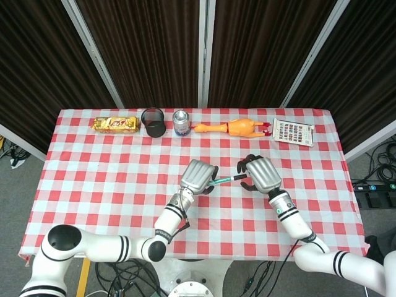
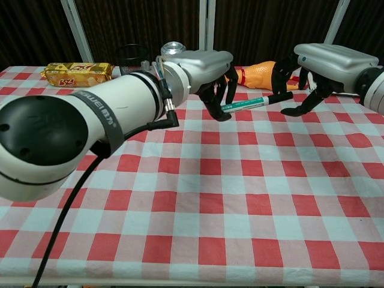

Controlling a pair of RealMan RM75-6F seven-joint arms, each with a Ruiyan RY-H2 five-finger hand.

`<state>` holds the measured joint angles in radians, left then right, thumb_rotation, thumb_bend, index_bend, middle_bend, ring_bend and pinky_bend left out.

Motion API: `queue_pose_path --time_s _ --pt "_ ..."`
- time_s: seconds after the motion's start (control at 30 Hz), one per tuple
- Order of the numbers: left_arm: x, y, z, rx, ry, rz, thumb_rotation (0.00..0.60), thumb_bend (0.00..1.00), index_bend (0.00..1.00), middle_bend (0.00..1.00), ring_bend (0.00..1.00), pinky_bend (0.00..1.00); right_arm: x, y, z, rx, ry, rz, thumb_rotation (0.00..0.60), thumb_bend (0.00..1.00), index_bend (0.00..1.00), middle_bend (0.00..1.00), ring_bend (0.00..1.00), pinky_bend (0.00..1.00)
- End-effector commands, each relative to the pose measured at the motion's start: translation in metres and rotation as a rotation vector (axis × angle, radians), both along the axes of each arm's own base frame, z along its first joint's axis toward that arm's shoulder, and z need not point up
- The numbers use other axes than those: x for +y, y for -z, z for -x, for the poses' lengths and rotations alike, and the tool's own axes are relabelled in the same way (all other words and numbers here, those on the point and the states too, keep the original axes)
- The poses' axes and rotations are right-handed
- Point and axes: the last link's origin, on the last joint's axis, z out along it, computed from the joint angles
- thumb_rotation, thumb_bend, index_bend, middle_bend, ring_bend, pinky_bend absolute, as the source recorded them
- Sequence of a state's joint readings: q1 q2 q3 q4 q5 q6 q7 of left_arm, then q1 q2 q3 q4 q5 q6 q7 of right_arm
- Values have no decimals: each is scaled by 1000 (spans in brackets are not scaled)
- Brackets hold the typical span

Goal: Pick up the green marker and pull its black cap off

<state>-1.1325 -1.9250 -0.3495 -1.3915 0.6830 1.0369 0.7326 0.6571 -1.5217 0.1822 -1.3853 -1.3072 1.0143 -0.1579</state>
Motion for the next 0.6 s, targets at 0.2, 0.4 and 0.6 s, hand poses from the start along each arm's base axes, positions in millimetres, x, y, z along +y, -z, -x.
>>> queue_pose_path --time_s 0.2,0.4,0.6 --pt "-2 2 -1 -3 2 4 600 392 587 636 918 1000 -1 5 -1 -38 19 -12 600 119 505 500 305 442" --pt "-4 4 -2 -7 7 7 600 392 587 636 918 1000 -1 12 -1 -66 31 -22 600 117 506 489 305 443" --pt "-4 6 0 7 19 1 600 392 587 637 918 1000 -2 12 -3 -77 28 -18 600 115 503 497 304 445"
